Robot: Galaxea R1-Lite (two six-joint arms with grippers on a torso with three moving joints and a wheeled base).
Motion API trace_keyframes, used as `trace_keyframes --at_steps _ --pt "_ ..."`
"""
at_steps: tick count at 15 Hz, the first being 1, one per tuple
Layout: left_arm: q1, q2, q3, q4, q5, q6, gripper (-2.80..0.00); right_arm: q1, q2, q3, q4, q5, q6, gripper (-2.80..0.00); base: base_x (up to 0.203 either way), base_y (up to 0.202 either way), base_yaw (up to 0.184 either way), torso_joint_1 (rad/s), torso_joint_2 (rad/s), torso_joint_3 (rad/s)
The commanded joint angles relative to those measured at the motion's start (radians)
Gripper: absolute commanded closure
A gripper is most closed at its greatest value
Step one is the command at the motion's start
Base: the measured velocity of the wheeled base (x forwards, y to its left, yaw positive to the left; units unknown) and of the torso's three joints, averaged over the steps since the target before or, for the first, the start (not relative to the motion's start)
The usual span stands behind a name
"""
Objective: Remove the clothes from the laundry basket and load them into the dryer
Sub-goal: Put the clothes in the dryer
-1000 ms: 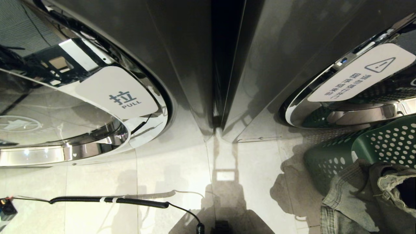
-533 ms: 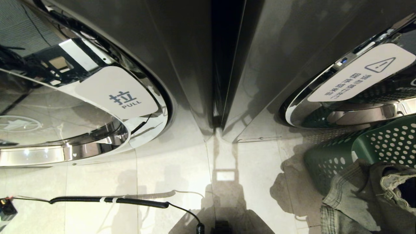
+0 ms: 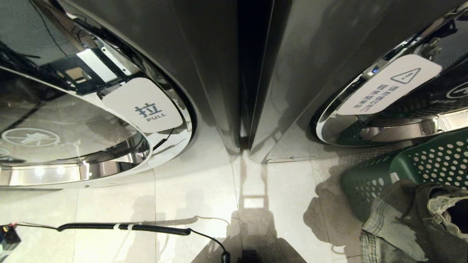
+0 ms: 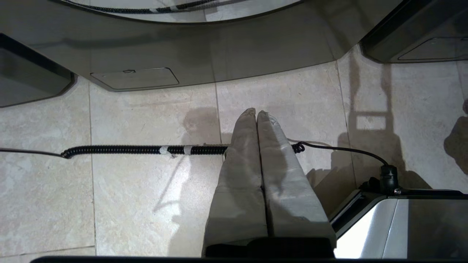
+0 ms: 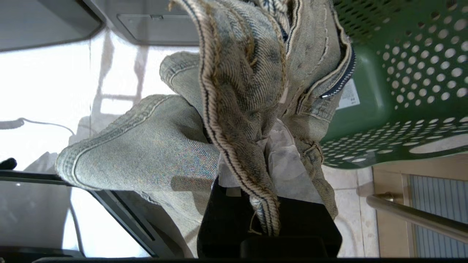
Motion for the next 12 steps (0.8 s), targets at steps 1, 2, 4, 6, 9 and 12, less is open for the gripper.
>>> trace_keyframes --at_steps 1,2,4,6,9,12 --pt "0.000 -0.002 0.000 -0.001 0.001 -0.001 0.00 0.000 0.000 0.000 0.000 0.001 -0.001 0.00 0.000 0.000 0.000 -0.002 0.00 0.198" --pt "0.000 -0.002 0.001 -0.001 0.001 -0.001 0.00 0.000 0.000 0.000 0.000 0.001 -0.001 0.00 0.000 0.000 0.000 -0.002 0.01 0.198" --pt "0.000 -0.002 0.002 -0.001 0.001 -0.001 0.00 0.000 0.000 0.000 0.000 0.001 -0.001 0.00 0.000 0.000 0.000 0.002 0.00 0.208" --pt "0.000 -0.002 0.002 -0.001 0.001 -0.001 0.00 0.000 0.000 0.000 0.000 0.001 0.001 0.00 0.000 0.000 0.000 0.005 0.00 0.203" --pt "0.000 -0.002 0.000 -0.001 0.001 -0.001 0.00 0.000 0.000 0.000 -0.001 -0.001 0.012 0.00 0.000 0.000 0.000 0.002 0.00 0.211" --pt "0.000 -0.002 0.000 -0.001 0.001 -0.003 0.00 0.000 0.000 0.000 -0.002 -0.004 0.024 0.00 0.000 0.000 0.000 0.003 0.00 0.209"
